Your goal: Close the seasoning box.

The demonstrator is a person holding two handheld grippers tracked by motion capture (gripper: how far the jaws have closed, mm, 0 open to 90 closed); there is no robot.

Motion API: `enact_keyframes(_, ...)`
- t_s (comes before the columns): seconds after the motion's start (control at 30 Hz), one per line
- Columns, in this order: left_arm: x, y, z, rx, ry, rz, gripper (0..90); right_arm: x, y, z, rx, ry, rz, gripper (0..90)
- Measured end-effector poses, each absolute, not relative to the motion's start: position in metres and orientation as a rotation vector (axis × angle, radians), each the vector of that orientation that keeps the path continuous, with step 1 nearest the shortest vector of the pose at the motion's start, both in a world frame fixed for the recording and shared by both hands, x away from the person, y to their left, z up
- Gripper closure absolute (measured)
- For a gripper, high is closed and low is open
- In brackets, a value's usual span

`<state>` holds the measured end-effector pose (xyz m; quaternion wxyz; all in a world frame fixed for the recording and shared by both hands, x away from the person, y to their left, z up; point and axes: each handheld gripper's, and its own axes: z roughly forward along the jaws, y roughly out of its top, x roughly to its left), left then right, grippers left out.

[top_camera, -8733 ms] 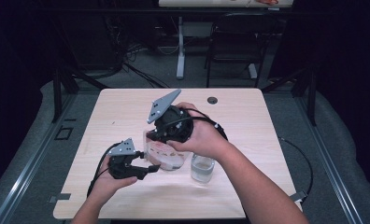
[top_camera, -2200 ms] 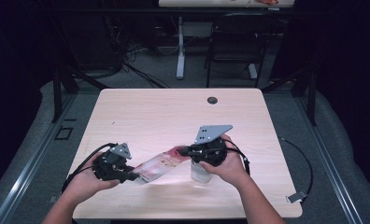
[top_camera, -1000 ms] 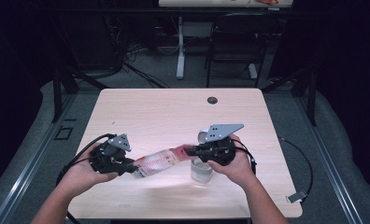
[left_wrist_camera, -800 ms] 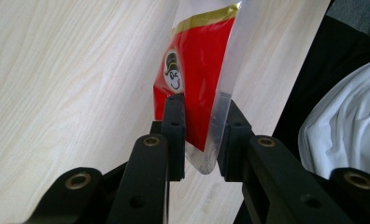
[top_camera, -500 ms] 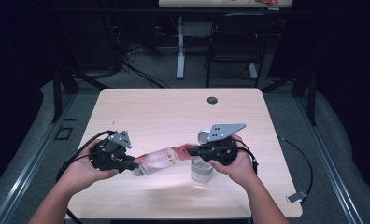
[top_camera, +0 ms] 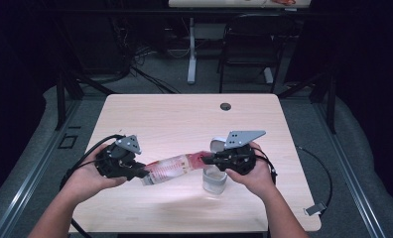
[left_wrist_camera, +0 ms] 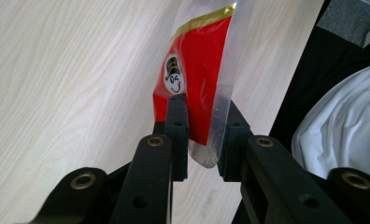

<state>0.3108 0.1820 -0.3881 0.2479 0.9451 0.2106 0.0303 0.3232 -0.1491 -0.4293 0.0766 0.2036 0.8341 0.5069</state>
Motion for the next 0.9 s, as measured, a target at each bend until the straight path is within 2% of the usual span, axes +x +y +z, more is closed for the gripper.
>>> enact_keyframes(0.9, 0.313, 0.174, -0.375, 2.585, 0.542, 0.084, 78.8, 0.326, -0.158, -0.43, 0.653, 2.509, 1.533, 85.6)
